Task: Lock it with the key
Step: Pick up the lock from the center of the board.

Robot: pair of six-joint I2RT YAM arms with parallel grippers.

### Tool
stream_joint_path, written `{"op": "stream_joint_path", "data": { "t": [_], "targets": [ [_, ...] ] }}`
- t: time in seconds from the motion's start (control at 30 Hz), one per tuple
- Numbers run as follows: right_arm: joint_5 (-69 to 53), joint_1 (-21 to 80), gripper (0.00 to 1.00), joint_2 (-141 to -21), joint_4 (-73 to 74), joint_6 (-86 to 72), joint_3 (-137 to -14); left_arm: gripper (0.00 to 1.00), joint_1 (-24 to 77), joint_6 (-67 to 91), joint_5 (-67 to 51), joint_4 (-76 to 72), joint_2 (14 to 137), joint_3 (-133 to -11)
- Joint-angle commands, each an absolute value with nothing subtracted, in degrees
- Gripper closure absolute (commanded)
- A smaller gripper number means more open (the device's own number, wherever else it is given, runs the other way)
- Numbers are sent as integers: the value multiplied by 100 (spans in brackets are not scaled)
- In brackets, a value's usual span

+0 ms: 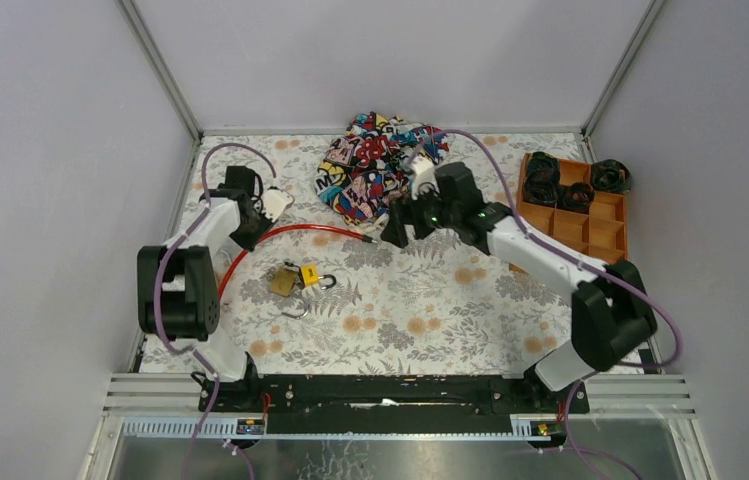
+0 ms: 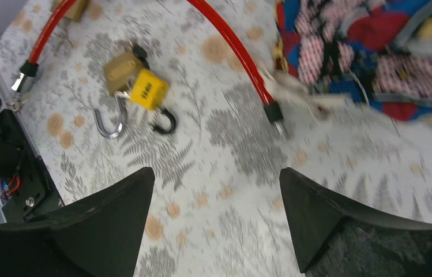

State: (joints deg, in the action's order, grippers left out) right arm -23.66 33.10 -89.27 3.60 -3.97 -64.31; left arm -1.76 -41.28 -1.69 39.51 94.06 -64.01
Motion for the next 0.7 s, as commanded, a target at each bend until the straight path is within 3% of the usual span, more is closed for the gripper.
{"op": "stream_joint_path", "data": {
  "t": [0.0, 0.07, 0.17, 0.47, 0.6, 0.67],
  "targets": [
    [-2930, 3559, 13, -10005, 218, 145, -7790, 100, 108, -4800, -204, 3904, 8576, -6278],
    [-3123, 3695, 12, -10617, 381, 308, -8548, 100, 207, -4954, -360, 3903, 8217, -6147],
    [-3698, 3898, 1, -11466, 625, 627, -9625, 100, 358, -5015, -503, 3831, 7789, -5991],
    [-3952, 4122, 1, -12860, 621, 974, -10766, 100, 501, -4940, -905, 3728, 7105, -5851],
    [-3978, 4120, 11, -13006, 432, 780, -10551, 100, 497, -4894, -1072, 3729, 6924, -5809],
    [-3940, 4117, 29, -12982, 194, 617, -10356, 100, 500, -4816, -1149, 3727, 6866, -5829]
  ]
}}
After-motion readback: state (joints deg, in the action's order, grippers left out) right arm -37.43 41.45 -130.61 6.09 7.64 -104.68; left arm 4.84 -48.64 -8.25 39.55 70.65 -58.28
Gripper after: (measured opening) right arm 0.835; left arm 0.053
